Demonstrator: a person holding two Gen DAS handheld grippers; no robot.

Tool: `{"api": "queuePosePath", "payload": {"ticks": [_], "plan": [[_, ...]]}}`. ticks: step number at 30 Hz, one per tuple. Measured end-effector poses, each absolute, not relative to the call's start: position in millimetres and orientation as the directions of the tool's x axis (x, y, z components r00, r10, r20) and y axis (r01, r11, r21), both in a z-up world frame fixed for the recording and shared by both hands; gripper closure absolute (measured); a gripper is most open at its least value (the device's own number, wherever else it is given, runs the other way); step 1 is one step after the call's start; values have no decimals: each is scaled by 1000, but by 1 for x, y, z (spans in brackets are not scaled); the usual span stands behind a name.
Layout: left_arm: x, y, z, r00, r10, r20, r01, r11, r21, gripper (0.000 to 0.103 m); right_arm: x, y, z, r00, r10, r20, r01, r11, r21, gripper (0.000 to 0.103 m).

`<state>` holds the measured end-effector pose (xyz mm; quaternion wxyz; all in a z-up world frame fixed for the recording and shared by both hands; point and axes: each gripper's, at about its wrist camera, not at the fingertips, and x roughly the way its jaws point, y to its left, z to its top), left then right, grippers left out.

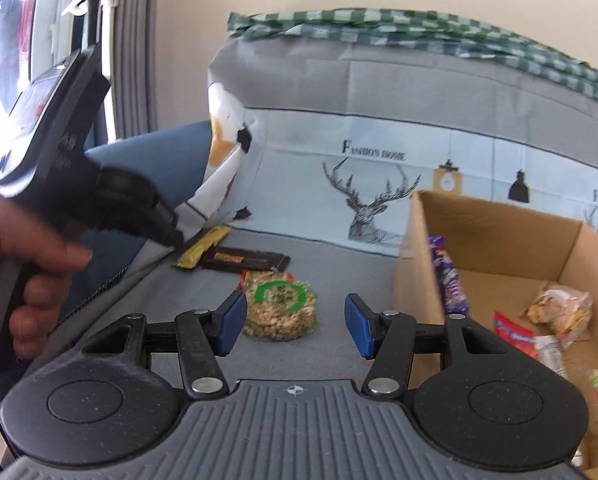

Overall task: Organize snacks
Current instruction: 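Grasp the yellow bar with the left tool while the right approaches the peanut cake bag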

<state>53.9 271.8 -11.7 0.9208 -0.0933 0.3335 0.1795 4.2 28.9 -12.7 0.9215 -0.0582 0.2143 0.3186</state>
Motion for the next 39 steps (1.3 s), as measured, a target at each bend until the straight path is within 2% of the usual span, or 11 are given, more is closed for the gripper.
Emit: {"api": "queuePosePath", "payload": {"ticks": [3, 8, 17, 20, 22, 24, 26, 32, 35, 36, 39], "plan": [[65, 274, -17, 713, 263, -649, -393, 918, -59, 99, 10, 41, -28, 677, 555, -483, -620, 784, 32, 46], [91, 279, -30, 702, 296, -648, -411, 911, -29, 99, 20, 61, -34, 657, 578, -484, -644, 764, 40, 44], [130, 301, -60, 654, 358, -667, -474, 880, 7, 97, 67, 91, -54, 674, 517, -528, -550, 828, 109, 20], [138, 308, -64, 631, 406, -661, -512, 858, 37, 84, 81, 99, -64, 659, 508, -555, -535, 835, 128, 15], [143, 311, -69, 606, 432, -668, -531, 845, 64, 82, 87, 103, -68, 660, 500, -560, -525, 841, 132, 14], [148, 311, -73, 594, 455, -664, -537, 839, 94, 68, 92, 109, -71, 663, 496, -560, -522, 843, 129, 11], [153, 311, -75, 579, 485, -656, -551, 825, 124, 61, 96, 114, -74, 652, 506, -565, -532, 836, 136, 10], [165, 315, -85, 514, 537, -669, -582, 791, 188, 63, 109, 125, -89, 621, 494, -608, -529, 837, 140, 9], [167, 322, -86, 516, 509, -689, -592, 793, 142, 72, 115, 126, -95, 609, 490, -624, -521, 840, 151, 8], [166, 324, -86, 518, 502, -693, -592, 795, 134, 83, 115, 126, -95, 609, 491, -623, -524, 839, 148, 9], [161, 324, -82, 530, 483, -697, -586, 803, 111, 88, 113, 127, -94, 609, 501, -615, -544, 828, 137, 15]]}}
